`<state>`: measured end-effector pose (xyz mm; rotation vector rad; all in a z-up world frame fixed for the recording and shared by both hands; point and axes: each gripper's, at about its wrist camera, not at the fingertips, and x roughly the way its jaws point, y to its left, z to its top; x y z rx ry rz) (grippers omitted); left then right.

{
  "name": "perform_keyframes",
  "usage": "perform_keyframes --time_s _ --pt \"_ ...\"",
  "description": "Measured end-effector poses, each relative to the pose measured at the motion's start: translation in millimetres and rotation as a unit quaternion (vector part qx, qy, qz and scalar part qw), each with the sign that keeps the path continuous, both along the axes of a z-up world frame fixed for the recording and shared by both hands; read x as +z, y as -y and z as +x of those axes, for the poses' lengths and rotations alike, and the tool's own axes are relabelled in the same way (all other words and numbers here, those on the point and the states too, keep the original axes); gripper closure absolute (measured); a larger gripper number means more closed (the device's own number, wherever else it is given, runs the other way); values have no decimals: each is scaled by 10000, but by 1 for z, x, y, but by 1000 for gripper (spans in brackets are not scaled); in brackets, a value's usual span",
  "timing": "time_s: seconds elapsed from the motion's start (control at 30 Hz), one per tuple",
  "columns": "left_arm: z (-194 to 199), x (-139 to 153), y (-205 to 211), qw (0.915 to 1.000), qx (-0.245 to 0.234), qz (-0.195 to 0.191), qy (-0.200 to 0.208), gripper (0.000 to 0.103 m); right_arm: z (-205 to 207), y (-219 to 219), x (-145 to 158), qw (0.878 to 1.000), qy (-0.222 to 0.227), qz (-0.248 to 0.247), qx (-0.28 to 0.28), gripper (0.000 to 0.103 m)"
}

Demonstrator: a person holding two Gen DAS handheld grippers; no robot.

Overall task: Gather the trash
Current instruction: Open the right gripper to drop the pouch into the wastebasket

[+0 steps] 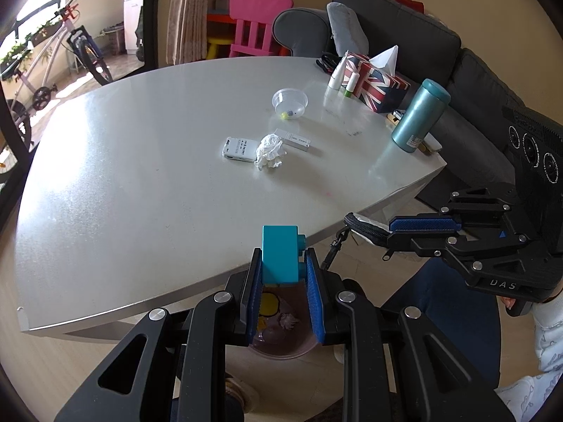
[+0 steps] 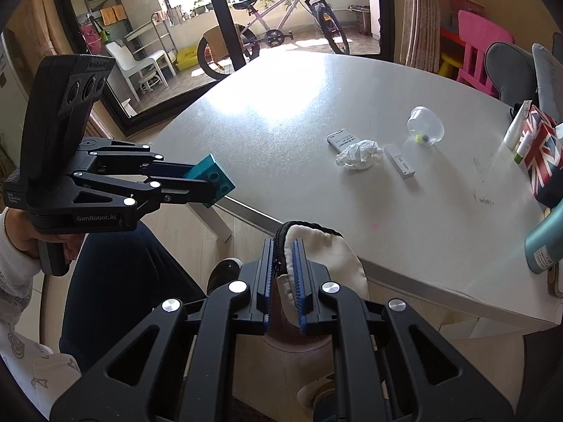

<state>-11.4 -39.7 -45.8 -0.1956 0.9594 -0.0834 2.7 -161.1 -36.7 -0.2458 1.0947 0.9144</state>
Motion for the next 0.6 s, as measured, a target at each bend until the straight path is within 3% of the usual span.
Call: perform_keyframes --time_s 0.3,0.37,0.4,0.43,0.53,0.6 --pt "-3 -2 -1 10000 16 -21 -41 80 -5 -12 -11 9998 -67 -70 199 88" --pt "-2 -3 -1 10000 12 -29 -45 80 -3 -11 -10 9999 -10 -53 149 66" --pt "-1 -3 0 10000 8 -34 -50 80 -1 -10 -9 9999 16 -23 98 45" --pt "-1 -4 -1 10000 1 -39 -58 80 0 -9 -7 10000 41 1 45 32" --pt "-1 -6 0 9999 -25 -47 -95 80 4 -6 -4 9999 133 3 -106 14" --pt "0 -7 1 9999 -37 -54 -116 80 8 -2 -2 9997 126 28 -210 12"
